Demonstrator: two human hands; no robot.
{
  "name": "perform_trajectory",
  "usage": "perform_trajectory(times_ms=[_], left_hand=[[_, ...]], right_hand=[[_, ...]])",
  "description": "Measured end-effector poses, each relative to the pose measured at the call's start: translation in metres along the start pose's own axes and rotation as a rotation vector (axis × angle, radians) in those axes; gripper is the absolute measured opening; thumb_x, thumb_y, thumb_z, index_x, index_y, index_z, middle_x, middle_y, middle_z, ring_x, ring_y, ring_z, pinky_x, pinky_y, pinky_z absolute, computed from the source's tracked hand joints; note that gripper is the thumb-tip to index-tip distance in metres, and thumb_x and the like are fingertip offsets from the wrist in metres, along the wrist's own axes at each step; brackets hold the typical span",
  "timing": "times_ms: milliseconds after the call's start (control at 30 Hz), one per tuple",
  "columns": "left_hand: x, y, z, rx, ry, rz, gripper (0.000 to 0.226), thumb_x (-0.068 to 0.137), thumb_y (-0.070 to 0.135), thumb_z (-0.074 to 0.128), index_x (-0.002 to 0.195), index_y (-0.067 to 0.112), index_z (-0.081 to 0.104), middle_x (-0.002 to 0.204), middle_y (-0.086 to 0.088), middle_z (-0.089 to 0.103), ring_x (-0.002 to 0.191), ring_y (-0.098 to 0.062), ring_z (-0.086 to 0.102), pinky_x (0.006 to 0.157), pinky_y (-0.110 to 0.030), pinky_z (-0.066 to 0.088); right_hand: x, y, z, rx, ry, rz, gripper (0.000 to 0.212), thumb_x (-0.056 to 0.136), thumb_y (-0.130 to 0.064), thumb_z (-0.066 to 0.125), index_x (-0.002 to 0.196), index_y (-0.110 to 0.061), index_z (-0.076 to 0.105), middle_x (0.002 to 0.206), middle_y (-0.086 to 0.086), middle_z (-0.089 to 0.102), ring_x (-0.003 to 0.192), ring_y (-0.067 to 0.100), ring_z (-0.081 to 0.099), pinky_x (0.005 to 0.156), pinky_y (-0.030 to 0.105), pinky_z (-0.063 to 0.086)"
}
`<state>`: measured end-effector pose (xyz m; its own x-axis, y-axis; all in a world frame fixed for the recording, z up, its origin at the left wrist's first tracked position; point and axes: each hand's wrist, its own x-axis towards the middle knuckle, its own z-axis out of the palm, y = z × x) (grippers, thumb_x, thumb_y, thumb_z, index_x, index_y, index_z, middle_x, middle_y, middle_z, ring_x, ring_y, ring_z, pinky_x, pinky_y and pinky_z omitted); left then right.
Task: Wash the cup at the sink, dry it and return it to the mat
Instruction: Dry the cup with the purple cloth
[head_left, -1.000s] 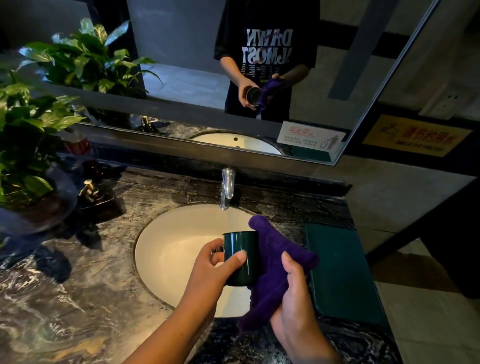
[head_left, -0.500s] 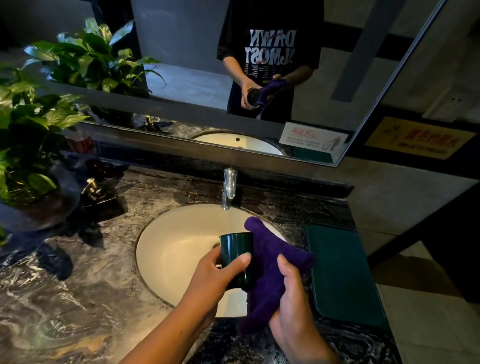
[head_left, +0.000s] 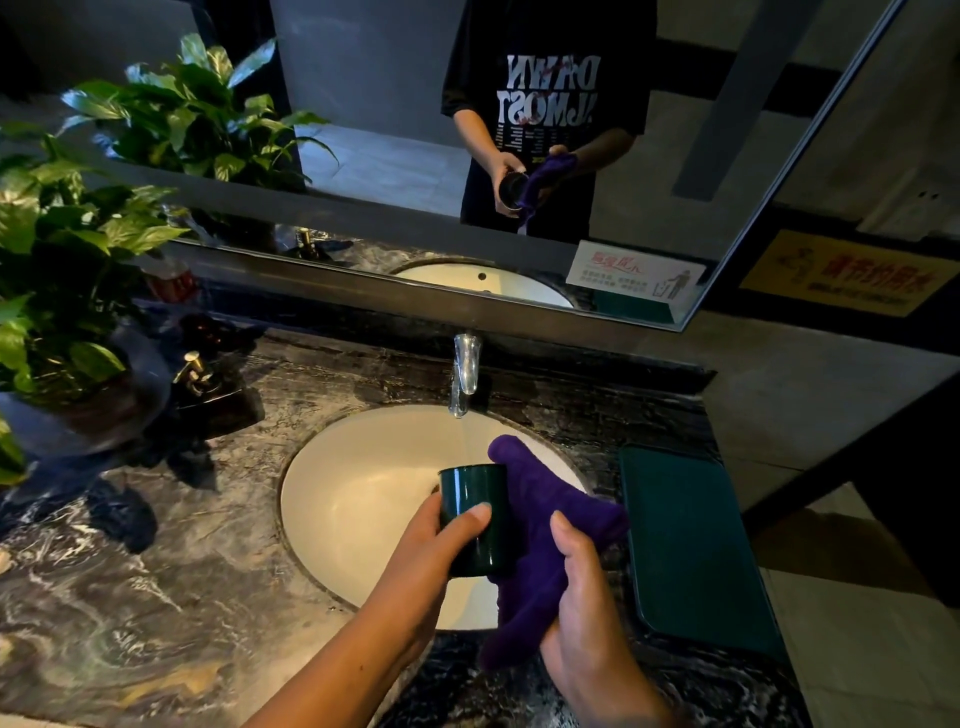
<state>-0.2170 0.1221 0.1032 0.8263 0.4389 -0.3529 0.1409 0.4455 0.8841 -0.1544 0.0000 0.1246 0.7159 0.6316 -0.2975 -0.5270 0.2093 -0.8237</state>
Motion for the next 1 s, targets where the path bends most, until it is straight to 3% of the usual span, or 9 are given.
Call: perform_trajectory(times_ms=[67,167,333,467,600,733,900,1000], left_hand=[[0.000,-0.002,0.002,0.037,0.021,0.033,0.057,0.074,0.047,0.078,0.121,0.018,0.064,0.113,-0.010,0.074,0.106,-0.026,0.071,0.088,-0.037,0.060],[0.000,-0.001,0.001,0.043,0.038,0.043,0.069,0.062,0.051,0.083,0.120,0.016,0.065,0.113,-0.014,0.073,0.104,-0.028,0.072,0.087,-0.041,0.062],[-0.002,0.004,-0.007,-0.052,-0.051,-0.020,0.056,0.074,0.029,0.082,0.125,0.011,0.066,0.120,-0.018,0.072,0.109,-0.034,0.071,0.088,-0.045,0.061],[-0.002,0.006,-0.005,-0.104,0.044,-0.043,0.068,0.072,0.022,0.090,0.129,0.010,0.055,0.122,-0.016,0.070,0.107,-0.033,0.072,0.087,-0.048,0.062],[-0.002,0.008,-0.006,-0.037,0.040,-0.039,0.056,0.076,0.033,0.073,0.124,0.010,0.058,0.101,-0.004,0.079,0.094,-0.019,0.076,0.081,-0.035,0.063],[0.000,0.009,-0.005,0.080,-0.005,-0.022,0.044,0.087,0.047,0.063,0.122,0.021,0.065,0.107,0.001,0.078,0.100,-0.013,0.074,0.087,-0.037,0.062],[0.002,0.009,-0.005,0.185,0.050,-0.003,0.047,0.074,0.058,0.079,0.110,0.029,0.071,0.098,0.006,0.078,0.094,-0.008,0.073,0.076,-0.023,0.060],[0.003,0.011,-0.006,0.157,0.041,-0.021,0.049,0.075,0.049,0.084,0.114,0.022,0.071,0.101,-0.001,0.079,0.097,-0.017,0.074,0.085,-0.036,0.063]], right_hand=[[-0.001,0.003,0.002,-0.022,-0.015,-0.008,0.062,0.085,-0.043,0.058,0.141,-0.016,0.059,0.139,0.009,0.067,0.132,0.025,0.060,0.117,0.051,0.036],[-0.001,0.004,0.001,0.028,-0.036,-0.003,0.064,0.087,-0.043,0.057,0.144,-0.014,0.056,0.142,0.013,0.064,0.136,0.030,0.056,0.121,0.056,0.030],[0.002,0.003,-0.002,0.076,-0.013,0.004,0.068,0.085,-0.044,0.060,0.144,-0.010,0.056,0.144,0.019,0.060,0.138,0.036,0.053,0.122,0.058,0.027],[0.005,0.001,-0.004,0.080,0.006,0.006,0.071,0.078,-0.043,0.069,0.138,-0.007,0.060,0.135,0.019,0.067,0.130,0.035,0.060,0.120,0.058,0.032],[0.005,0.000,-0.006,0.040,0.022,-0.035,0.070,0.072,-0.047,0.070,0.132,-0.012,0.066,0.132,0.014,0.070,0.125,0.031,0.065,0.117,0.056,0.037],[0.005,0.001,-0.004,0.041,-0.013,-0.038,0.058,0.077,-0.047,0.067,0.128,-0.020,0.071,0.136,0.011,0.069,0.128,0.026,0.064,0.113,0.049,0.041],[0.004,0.005,-0.005,0.034,-0.051,-0.057,0.055,0.090,-0.043,0.060,0.140,-0.020,0.062,0.144,0.012,0.062,0.135,0.029,0.057,0.115,0.050,0.039],[0.005,0.005,-0.009,0.058,-0.047,-0.033,0.062,0.087,-0.045,0.061,0.142,-0.015,0.059,0.142,0.014,0.064,0.134,0.031,0.058,0.119,0.055,0.034]])
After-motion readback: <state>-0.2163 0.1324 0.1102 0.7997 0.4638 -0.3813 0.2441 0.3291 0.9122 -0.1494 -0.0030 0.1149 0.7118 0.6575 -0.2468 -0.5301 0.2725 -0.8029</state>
